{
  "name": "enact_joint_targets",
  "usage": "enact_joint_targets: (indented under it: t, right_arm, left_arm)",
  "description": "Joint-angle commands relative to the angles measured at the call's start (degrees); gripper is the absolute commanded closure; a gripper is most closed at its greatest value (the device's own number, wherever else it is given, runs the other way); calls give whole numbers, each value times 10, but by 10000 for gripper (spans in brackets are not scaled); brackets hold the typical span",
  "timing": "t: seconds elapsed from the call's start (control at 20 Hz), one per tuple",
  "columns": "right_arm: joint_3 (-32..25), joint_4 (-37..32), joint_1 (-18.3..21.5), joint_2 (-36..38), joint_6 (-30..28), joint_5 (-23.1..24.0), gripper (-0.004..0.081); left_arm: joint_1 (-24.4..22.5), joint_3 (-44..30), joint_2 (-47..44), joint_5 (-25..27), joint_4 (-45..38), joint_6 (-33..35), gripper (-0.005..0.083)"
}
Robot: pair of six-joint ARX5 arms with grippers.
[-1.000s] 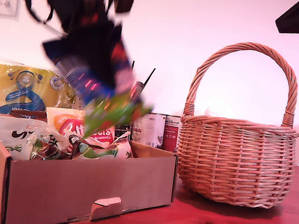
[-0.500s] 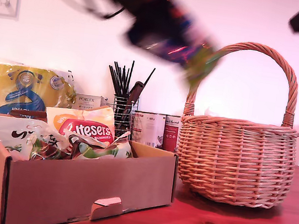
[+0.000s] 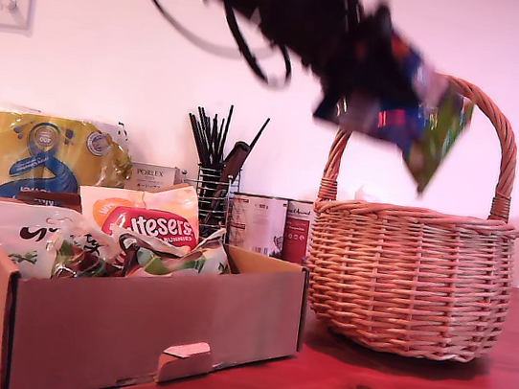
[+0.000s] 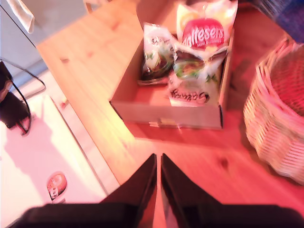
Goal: Move the bags of Easter eggs from the cardboard box on the left into the woven basket on the right side.
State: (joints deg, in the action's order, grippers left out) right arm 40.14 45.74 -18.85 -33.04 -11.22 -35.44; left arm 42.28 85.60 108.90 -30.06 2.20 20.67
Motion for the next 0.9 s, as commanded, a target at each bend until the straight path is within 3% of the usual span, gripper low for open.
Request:
enact_joint_targets:
  t: [0.0,0.3,0.6,0.7,0.85]
  right_arm:
    - [11,4,-1,11,-9,3,783]
    - [11,5,-1,16,-11,16,783]
    - [11,5,-1,16,-11,16,783]
    - [11,5,-1,16,-11,16,783]
    - [11,5,-1,16,-10,15,783]
  left_arm:
    - [10,-4,17,13,-23,-8,797]
    - [16,-4,52,65,-83,-8,797]
    - [37,-4,78,174,-129,-7,796]
    - [43,-4,82,209,-141,-4,728]
    - [55,-4,90,253,-145,25,525]
